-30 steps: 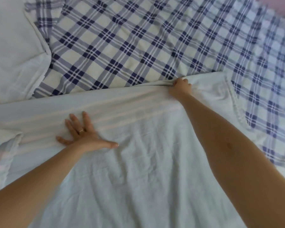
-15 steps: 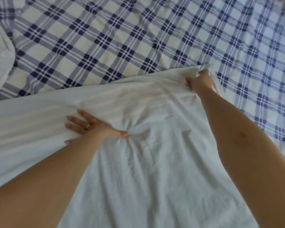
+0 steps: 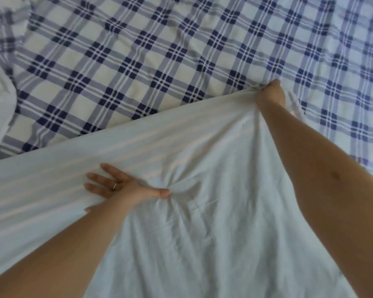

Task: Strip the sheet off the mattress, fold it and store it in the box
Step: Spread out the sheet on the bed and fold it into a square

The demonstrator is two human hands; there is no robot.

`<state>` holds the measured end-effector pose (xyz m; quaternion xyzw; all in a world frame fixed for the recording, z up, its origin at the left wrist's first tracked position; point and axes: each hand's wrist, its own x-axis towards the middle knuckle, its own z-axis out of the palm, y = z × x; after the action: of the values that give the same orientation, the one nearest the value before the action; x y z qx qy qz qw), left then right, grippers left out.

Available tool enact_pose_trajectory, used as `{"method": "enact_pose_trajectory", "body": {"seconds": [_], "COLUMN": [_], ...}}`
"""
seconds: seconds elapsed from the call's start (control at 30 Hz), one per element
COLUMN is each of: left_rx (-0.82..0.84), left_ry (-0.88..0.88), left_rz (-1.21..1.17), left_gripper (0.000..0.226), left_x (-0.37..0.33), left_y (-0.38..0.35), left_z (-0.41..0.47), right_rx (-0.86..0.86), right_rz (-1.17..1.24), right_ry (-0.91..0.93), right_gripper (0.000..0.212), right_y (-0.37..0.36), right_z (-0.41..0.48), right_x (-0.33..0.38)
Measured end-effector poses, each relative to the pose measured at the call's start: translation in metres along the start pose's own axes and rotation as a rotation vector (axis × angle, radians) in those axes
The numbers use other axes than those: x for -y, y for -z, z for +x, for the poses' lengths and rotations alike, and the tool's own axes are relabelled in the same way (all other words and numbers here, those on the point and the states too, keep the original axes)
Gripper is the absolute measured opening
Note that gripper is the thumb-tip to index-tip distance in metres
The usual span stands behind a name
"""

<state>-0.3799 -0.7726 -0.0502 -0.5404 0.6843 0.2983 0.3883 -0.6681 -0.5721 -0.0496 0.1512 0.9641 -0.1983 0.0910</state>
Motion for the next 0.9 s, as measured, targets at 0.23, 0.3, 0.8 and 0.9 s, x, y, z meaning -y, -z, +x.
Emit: {"method": "enact_pose_trajectory", "body": {"seconds": [0.23,0.3,0.8,0.9], "left_rx": [-0.03,-0.027,-0.073,-0.069], "left_ry": [0.006,-0.003,0.025,0.017], "left_rz": [-0.026,-0.02,-0.006,-0.024], "left_gripper": [0.184,0.183,0.183,0.184], "left_x": [-0.002,-0.003,-0.006,-0.005], "left_y": [-0.001,-0.001,-0.006,-0.007], "left_z": [-0.003,-0.005,-0.001,-0.001], "right_rx": [0.296,0.27,-0.044,0.159], "right_rz": [-0.446,-0.616,0.384,0.404], "right_ry": [1.211,1.273,-0.227,-0.313], "right_gripper": [0.065,0.066,0.06,0.054], "right_y": [-0.054,-0.048,0.009,0.021], "right_z": [-0.148,-0.124,0.016,0.02], "right_x": [-0.052,-0.084,-0.022,-0.012]}}
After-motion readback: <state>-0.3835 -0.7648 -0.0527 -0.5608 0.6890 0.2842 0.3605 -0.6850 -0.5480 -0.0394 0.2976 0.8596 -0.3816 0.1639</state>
